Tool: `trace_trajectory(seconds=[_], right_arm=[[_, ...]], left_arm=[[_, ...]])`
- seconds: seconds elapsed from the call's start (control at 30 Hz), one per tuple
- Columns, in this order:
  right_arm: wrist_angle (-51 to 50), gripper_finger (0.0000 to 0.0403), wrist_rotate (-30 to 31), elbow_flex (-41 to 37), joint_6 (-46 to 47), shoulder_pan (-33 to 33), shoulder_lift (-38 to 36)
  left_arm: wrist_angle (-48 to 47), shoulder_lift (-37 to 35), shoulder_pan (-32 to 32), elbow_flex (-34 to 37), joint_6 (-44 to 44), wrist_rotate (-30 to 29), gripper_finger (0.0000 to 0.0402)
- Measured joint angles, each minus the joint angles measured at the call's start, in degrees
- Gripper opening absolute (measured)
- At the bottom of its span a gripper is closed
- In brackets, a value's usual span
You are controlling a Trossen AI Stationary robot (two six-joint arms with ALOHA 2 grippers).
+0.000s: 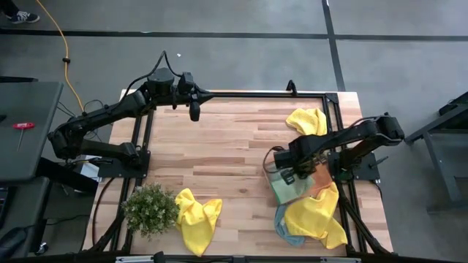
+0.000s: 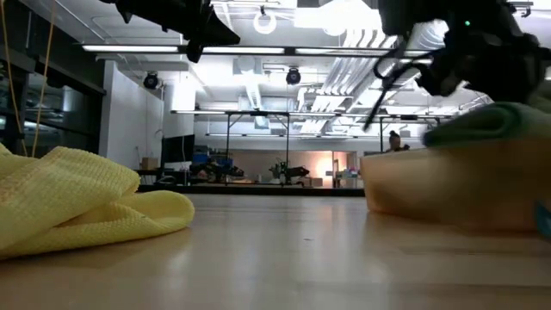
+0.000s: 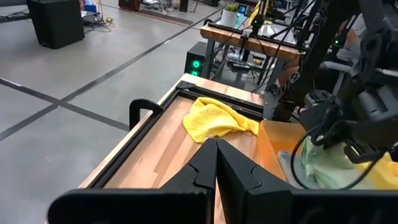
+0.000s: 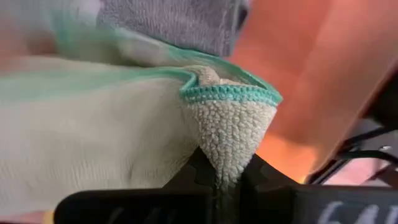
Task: Fold microfiber towels
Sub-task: Put the green microfiber towel into the orange bin
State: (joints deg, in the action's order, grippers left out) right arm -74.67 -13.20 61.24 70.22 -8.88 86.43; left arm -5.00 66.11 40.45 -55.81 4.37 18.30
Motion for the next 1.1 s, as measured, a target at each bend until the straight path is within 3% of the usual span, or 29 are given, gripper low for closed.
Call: trace_trajectory(seconds=[0.1, 0.27, 0.47, 0.67, 1.1], right_arm=[[5.6, 0.0000, -3.5, -3.1, 1.3, -0.1, 0.0], [11.4, 0.0002, -1.6, -6.2, 6.6, -0.2, -0.1], [11.3, 0.0008, 6.5, -5.8, 11.2, -0.1, -3.8], [-0.1, 0.0003, 8.7, -5.9, 14.6, -0.3, -5.5], [12.2, 0.0011, 9.1, -5.9, 16.3, -0.6, -3.7]], left_arm=[[-0.2, 0.0, 0.0, 0.0, 0.1, 0.0, 0.0000], [-0.2, 0.0, 0.0, 0.0, 0.7, 0.0, 0.0000], [-0.2, 0.0, 0.0, 0.0, 1.5, 0.0, 0.0000], [-0.2, 0.0, 0.0, 0.0, 1.5, 0.0, 0.0000], [-0.2, 0.0, 0.0, 0.0, 1.5, 0.0, 0.0000]])
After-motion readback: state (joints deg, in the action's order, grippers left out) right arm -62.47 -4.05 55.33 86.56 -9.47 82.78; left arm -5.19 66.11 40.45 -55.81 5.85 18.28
